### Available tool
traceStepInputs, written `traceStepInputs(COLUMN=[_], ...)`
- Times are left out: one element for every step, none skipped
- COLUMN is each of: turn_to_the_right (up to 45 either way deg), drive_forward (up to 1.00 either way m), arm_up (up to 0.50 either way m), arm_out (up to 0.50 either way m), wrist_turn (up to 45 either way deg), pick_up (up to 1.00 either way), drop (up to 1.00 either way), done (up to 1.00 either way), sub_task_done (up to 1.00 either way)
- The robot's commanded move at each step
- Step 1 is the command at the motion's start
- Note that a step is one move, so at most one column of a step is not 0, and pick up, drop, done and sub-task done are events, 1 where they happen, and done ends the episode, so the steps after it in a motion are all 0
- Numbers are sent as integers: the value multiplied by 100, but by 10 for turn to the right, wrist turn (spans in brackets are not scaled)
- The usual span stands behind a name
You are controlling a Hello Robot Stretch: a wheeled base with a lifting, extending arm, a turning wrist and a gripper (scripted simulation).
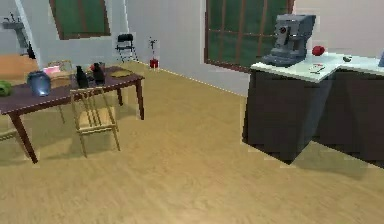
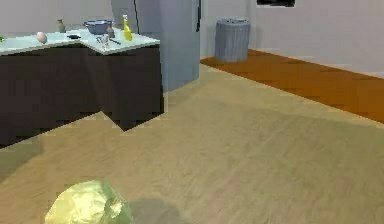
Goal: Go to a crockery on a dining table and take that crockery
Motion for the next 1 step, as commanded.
traceStepInputs(turn_to_the_right=[-420], drive_forward=[0], arm_up=[0], arm_out=[0], wrist_turn=[0], pick_up=[0], drop=[0], done=[0], sub_task_done=[0])
